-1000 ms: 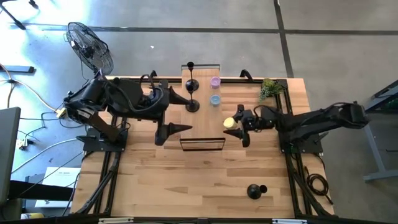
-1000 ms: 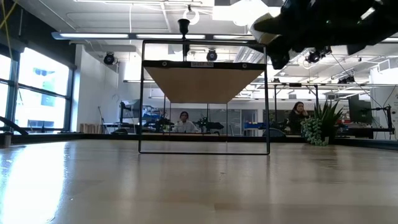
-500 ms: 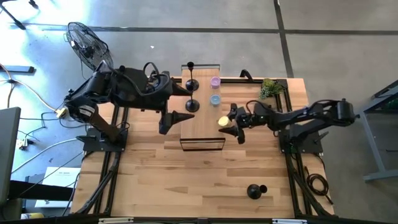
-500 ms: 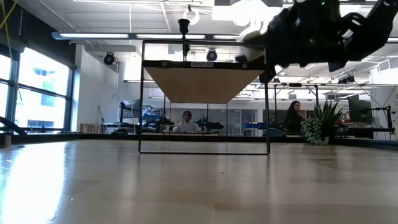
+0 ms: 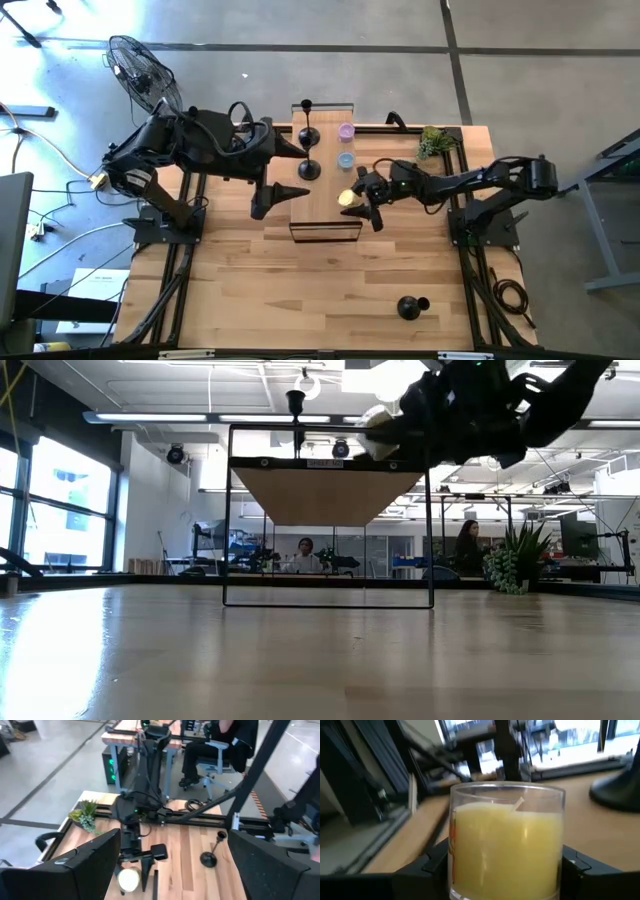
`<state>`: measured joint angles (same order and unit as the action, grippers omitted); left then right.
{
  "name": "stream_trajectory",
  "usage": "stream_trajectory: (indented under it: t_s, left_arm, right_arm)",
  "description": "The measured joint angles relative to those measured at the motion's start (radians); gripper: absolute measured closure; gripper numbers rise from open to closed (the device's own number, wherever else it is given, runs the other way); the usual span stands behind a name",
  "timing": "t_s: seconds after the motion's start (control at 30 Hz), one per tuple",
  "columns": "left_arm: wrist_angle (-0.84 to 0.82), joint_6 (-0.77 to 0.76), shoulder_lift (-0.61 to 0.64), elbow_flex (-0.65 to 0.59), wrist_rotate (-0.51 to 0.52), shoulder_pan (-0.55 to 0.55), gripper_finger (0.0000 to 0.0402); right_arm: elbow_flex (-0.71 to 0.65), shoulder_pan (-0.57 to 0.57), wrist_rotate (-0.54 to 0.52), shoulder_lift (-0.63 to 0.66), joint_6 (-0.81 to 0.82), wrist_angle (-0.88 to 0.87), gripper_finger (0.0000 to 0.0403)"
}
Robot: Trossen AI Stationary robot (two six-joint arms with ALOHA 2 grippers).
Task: Pick & Place candle stick holders
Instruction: Put the yellow scented candle on the shelf
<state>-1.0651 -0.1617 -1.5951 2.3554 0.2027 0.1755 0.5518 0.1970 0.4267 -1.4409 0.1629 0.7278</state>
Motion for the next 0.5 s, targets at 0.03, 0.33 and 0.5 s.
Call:
stream_trajectory:
  t_s: [0.03, 0.33, 0.5]
  left_arm:
    - [-0.003, -0.002, 0.0, 0.0, -0.007, 0.002, 0.0041]
    - [-0.015, -0.025, 0.0, 0.0, -0.006, 0.001, 0.0041]
    - [-0.015, -0.025, 0.0, 0.0, -0.006, 0.001, 0.0041]
  right_arm:
    - [0.007, 0.0, 0.0, 0.0, -0.011, -0.032, 0.0192]
    - [0.016, 0.0, -0.001, 0.0, -0.033, -0.069, 0.0192]
    - [0.016, 0.0, -0.012, 0.0, -0.055, -0.11, 0.0192]
